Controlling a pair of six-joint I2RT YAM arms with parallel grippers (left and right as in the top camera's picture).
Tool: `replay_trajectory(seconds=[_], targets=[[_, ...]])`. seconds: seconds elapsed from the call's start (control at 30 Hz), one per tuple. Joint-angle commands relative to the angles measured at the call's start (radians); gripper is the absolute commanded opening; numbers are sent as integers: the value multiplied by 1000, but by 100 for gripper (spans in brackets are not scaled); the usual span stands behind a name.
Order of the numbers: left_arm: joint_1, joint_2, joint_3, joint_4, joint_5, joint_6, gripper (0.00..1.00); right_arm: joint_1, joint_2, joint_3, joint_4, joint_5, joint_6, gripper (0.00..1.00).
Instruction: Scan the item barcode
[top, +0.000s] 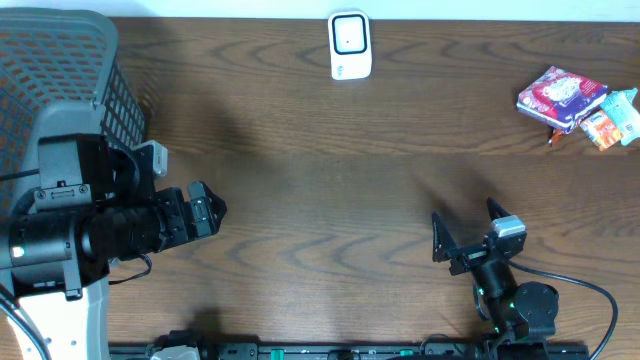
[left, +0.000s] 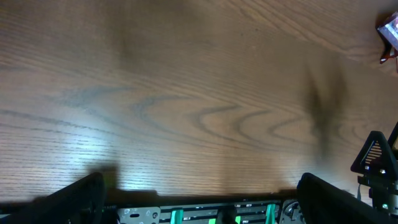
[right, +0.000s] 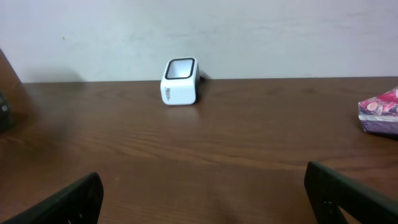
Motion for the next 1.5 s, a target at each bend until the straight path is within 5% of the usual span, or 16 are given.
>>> replay_trajectory(seconds=[0.0, 0.2, 1.47], targets=[[3, 1, -2, -3, 5, 5, 98, 6, -12, -4, -3, 13, -16, 99], [3, 1, -2, -3, 5, 5, 98, 6, -13, -3, -12, 75, -146, 99], [3, 1, -2, -3, 5, 5, 98, 3, -18, -3, -22, 200, -101, 99]])
